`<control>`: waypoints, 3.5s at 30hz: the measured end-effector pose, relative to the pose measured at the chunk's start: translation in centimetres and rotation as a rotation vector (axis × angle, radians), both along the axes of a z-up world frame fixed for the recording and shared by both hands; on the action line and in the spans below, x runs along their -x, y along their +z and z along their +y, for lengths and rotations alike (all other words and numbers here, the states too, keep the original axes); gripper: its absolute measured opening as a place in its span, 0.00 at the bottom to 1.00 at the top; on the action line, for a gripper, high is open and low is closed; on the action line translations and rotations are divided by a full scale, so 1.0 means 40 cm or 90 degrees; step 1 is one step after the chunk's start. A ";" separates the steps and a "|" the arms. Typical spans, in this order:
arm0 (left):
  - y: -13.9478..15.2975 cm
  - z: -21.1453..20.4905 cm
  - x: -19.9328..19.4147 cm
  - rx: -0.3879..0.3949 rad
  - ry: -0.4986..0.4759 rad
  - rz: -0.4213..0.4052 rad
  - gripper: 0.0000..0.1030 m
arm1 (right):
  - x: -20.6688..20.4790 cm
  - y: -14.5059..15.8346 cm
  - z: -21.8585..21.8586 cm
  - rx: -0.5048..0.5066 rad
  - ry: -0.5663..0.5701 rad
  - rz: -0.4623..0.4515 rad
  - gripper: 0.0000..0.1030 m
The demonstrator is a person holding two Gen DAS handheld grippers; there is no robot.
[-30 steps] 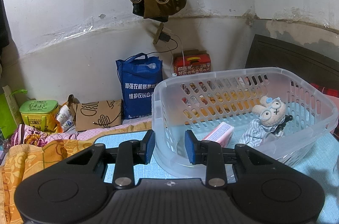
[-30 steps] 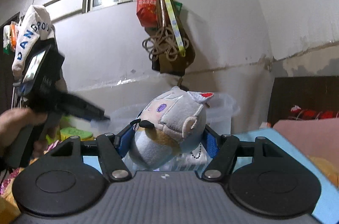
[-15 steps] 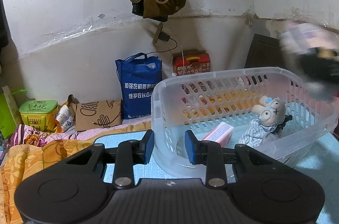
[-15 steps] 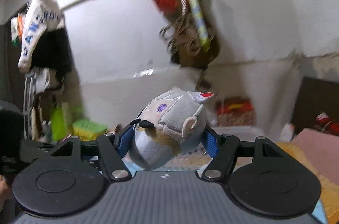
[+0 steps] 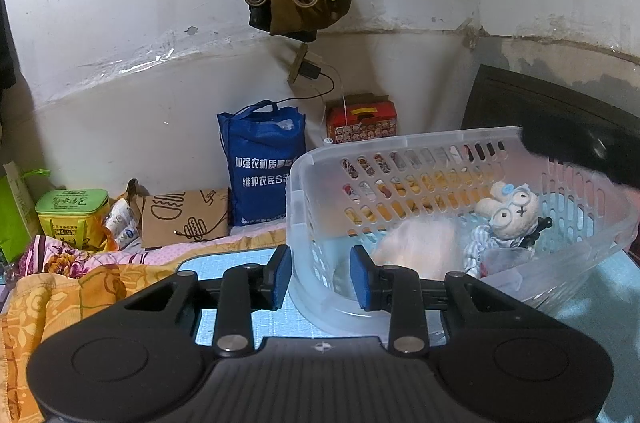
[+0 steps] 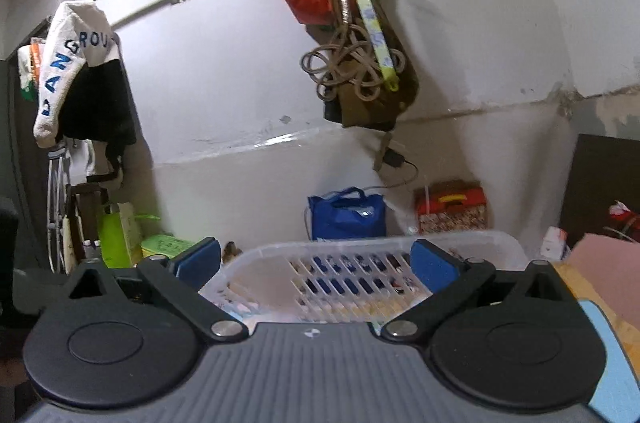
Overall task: Organize objects
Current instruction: 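Lift the plush doll over the basket and open the right gripper, then grasp the purple box with the right gripper, then carry the purple box over the basket and release it inside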
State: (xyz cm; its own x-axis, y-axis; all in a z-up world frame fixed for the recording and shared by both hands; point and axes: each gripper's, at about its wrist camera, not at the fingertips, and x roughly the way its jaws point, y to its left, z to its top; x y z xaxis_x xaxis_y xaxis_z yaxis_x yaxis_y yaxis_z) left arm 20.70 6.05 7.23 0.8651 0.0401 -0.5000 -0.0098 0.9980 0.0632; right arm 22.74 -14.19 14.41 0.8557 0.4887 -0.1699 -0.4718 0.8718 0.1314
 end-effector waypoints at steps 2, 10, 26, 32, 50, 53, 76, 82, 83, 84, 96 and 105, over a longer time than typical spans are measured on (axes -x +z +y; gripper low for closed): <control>0.000 0.000 0.000 0.000 0.000 0.000 0.36 | 0.024 -0.011 -0.020 -0.007 -0.007 -0.001 1.00; 0.001 0.001 0.000 -0.001 0.000 -0.001 0.36 | 0.106 -0.079 -0.068 -0.011 -0.068 -0.012 1.00; 0.000 0.006 0.000 0.002 0.002 0.000 0.37 | 0.054 -0.214 0.003 0.092 -0.001 0.152 1.00; -0.002 0.009 0.002 0.008 0.000 0.001 0.38 | 0.049 -0.230 -0.019 0.089 0.037 0.188 0.97; -0.003 0.009 0.002 0.006 0.002 0.001 0.38 | 0.114 -0.242 -0.066 0.068 -0.003 0.141 0.65; -0.004 0.008 0.000 0.004 0.003 0.002 0.38 | 0.122 -0.241 -0.087 0.056 -0.012 0.138 0.65; -0.004 0.006 -0.002 0.004 0.004 0.002 0.37 | 0.179 0.018 -0.101 0.001 0.011 -0.036 0.64; -0.004 0.003 -0.003 0.005 0.004 0.003 0.37 | -0.001 0.056 -0.020 0.041 0.028 0.035 0.64; -0.004 0.003 -0.003 0.005 0.004 0.003 0.37 | -0.020 0.056 -0.005 0.054 0.027 0.037 0.64; -0.004 0.003 -0.003 0.005 0.003 0.003 0.37 | -0.035 0.054 0.007 0.063 0.025 0.040 0.64; -0.006 0.000 -0.002 0.013 0.002 0.005 0.38 | -0.053 0.019 0.045 0.097 -0.023 -0.001 1.00; -0.005 0.001 0.001 0.014 0.001 0.005 0.38 | 0.099 -0.033 -0.034 0.039 -0.062 -0.018 1.00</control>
